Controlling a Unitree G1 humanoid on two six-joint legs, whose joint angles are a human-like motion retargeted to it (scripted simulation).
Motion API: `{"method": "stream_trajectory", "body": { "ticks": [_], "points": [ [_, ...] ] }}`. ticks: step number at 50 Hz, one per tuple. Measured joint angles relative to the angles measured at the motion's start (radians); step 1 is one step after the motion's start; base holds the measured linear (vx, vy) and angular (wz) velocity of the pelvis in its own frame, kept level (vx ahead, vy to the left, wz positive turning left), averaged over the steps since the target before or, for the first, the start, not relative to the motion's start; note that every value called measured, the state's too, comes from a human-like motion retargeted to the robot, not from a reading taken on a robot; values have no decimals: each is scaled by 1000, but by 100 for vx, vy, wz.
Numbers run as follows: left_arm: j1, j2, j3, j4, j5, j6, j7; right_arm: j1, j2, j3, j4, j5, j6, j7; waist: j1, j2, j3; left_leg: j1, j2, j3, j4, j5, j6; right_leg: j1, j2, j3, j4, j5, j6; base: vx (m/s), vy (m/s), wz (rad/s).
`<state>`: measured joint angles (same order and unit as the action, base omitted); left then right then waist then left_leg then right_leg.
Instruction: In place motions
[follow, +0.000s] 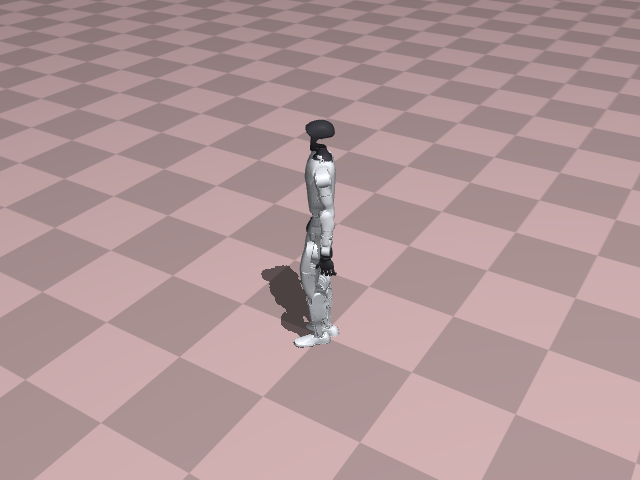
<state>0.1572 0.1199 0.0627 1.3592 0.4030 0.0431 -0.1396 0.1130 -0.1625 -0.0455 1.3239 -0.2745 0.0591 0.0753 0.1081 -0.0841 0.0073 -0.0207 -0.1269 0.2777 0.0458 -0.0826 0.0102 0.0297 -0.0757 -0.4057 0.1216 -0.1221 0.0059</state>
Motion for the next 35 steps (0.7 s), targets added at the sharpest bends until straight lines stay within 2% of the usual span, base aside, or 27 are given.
{"method": "stream_trajectory", "body": {
  "ticks": [5,8,11,13,15,18,20,22,25,27,30,35],
  "points": [
    [-39,2,-25,22,-18,2,-8,-9,11,14,-4,-15,0,7,-33,6,15,21,7,62,-19,-19,4,-34,15,72,16,44,-11,-6,-3,-64],
    [-53,6,0,15,-35,-4,-7,-41,12,54,-21,-43,-6,15,-61,10,40,40,21,158,-37,-40,4,-69,39,155,25,60,-28,-19,-6,-177],
    [-42,25,10,18,-36,-11,-1,-59,13,100,-38,-65,-16,8,-88,11,43,51,37,272,-52,-63,-1,-92,43,156,18,49,-26,-19,-10,-233],
    [-38,41,6,36,-28,-3,1,-66,15,120,-40,-69,-20,2,-112,20,39,51,56,340,-56,-79,-9,-86,15,38,10,19,-16,-24,-10,-231],
    [-37,53,9,58,-12,11,4,-70,16,129,-36,-61,-23,0,-124,32,38,51,80,409,-57,-96,-20,-56,-29,-167,3,-12,-5,-31,-14,-252],
    [-27,56,27,68,-2,22,11,-73,13,129,-16,-43,-23,4,-106,43,37,59,110,531,-53,-127,-48,-5,-59,-440,-3,-33,-20,-25,-12,-298],
    [-12,50,38,66,-3,19,17,-70,9,120,8,-33,-18,-1,-86,51,30,65,131,603,-45,-144,-72,15,-65,-542,2,-32,-32,-14,-8,-305],
    [1,38,45,66,-9,17,20,-66,4,103,41,-21,-11,-14,-77,59,21,73,148,666,-34,-157,-95,22,-68,-569,13,-18,-45,-15,-14,-273],
    [6,20,48,76,-22,19,18,-64,-5,70,95,3,-1,-28,-79,64,13,85,163,741,-15,-162,-125,28,-75,-548,18,35,-65,-16,-17,-228],
    [-2,11,46,84,-30,20,16,-63,-12,45,129,22,5,-30,-92,48,12,98,146,784,-3,-158,-140,36,-81,-512,-13,62,3,-16,-25,-180],
    [-15,4,41,90,-36,23,5,-50,-20,10,176,48,13,-28,-110,37,11,131,146,841,18,-132,-165,25,-45,-416,-70,73,-28,-6,-17,-155],
    [-39,-4,13,60,-53,11,-7,-35,-30,-37,223,77,22,-46,-146,41,16,176,159,894,35,-82,-180,11,-25,-307,-87,90,-47,-9,-19,-116]
  ]
}}
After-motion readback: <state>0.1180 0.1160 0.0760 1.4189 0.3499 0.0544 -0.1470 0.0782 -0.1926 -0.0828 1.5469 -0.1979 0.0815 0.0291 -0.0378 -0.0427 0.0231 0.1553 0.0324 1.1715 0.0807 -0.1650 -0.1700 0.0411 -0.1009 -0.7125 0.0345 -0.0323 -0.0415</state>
